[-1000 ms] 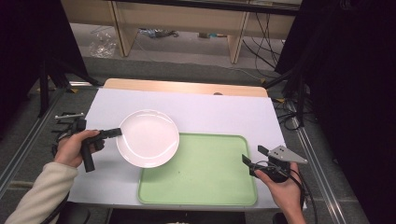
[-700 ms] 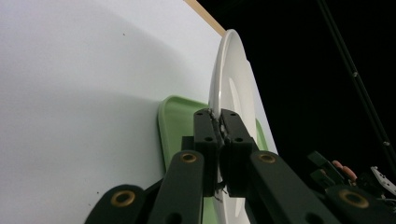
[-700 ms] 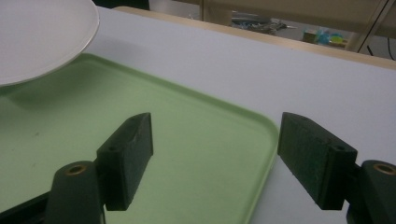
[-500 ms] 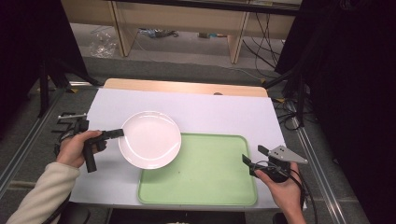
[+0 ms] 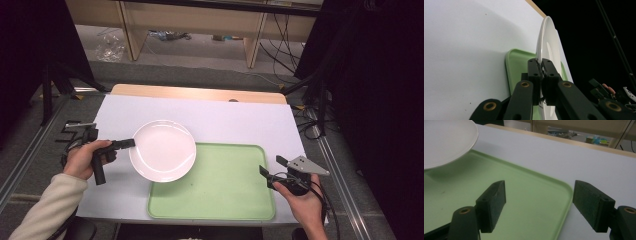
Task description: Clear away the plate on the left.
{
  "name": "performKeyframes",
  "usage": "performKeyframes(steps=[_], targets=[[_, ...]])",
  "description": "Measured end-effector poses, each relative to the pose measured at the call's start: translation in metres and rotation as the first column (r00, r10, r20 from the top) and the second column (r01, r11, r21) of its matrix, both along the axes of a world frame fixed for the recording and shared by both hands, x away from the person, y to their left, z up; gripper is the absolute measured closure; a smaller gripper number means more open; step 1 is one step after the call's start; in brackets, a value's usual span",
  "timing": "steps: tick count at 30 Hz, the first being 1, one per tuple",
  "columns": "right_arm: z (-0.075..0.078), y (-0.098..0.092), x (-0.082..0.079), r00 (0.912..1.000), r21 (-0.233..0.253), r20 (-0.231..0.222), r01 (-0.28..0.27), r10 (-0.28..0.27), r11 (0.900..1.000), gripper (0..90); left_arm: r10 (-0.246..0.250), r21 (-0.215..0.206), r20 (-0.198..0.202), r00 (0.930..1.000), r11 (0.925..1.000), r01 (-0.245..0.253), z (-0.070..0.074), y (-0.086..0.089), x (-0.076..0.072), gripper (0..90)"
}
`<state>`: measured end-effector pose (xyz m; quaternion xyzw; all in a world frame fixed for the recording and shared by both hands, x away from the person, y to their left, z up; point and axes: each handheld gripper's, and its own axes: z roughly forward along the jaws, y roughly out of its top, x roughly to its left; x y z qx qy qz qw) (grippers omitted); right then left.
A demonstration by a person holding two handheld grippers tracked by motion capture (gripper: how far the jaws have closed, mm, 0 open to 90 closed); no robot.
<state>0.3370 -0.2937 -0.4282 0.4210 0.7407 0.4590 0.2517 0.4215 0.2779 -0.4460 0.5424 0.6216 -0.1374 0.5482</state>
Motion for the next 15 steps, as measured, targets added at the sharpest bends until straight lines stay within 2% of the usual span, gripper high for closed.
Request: performKeyframes(steps=[2, 3, 4, 6, 7, 8, 9, 10, 15], targets=[[0.0000, 0.0000, 0.0000, 1.0000, -0.002, -0.001, 0.002, -0.002, 1.000, 27.5, -0.017, 0.001, -0.009, 0.9998, 0.9999, 0.017, 0.0004, 0.0001, 0.0003, 86.2], [-0.0016, 0.0011, 0.0013, 0.9999, 0.018, 0.013, -0.003, 0.002, 1.000, 27.5, -0.011, 0.002, -0.008, 0.9999, 0.9999, 0.011, 0.0006, -0.0013, 0.0002, 86.1], [0.0000, 0.0000, 0.0000, 1.0000, 0.000, 0.000, 0.000, 0.000, 1.000, 27.5, -0.008, 0.005, -0.006, 0.9999, 1.0000, 0.008, 0.0005, -0.0026, 0.0004, 86.1], [0.0000, 0.0000, 0.0000, 1.0000, -0.001, 0.000, 0.001, -0.001, 1.000, 27.5, -0.003, 0.016, -0.006, 1.0000, 0.9999, 0.003, 0.0001, -0.0026, 0.0006, 86.1], [0.0000, 0.0000, 0.0000, 1.0000, -0.002, 0.000, 0.003, -0.003, 1.000, 27.6, -0.022, 0.004, -0.009, 0.9997, 0.9998, 0.022, 0.0005, -0.0025, 0.0004, 86.1], [-0.0006, 0.0005, 0.0004, 1.0000, 0.004, 0.006, 0.004, -0.004, 1.000, 27.5, -0.011, 0.005, 0.002, 0.9999, 0.9999, 0.011, -0.0003, -0.0037, 0.0001, 86.1], [0.0005, -0.0004, -0.0004, 1.0000, -0.005, -0.007, -0.002, 0.002, 1.000, 27.5, -0.006, 0.014, -0.003, 1.0000, 0.9999, 0.006, 0.0004, -0.0045, 0.0000, 86.1], [0.0000, 0.0001, 0.0000, 1.0000, 0.000, 0.002, 0.001, -0.001, 1.000, 27.6, -0.018, 0.006, -0.001, 0.9998, 0.9998, 0.018, 0.0001, -0.0042, 0.0001, 86.1], [0.0000, 0.0001, 0.0000, 1.0000, -0.001, 0.000, 0.001, -0.001, 1.000, 27.5, -0.012, 0.009, -0.006, 0.9999, 0.9999, 0.012, 0.0004, -0.0070, 0.0005, 86.1]])
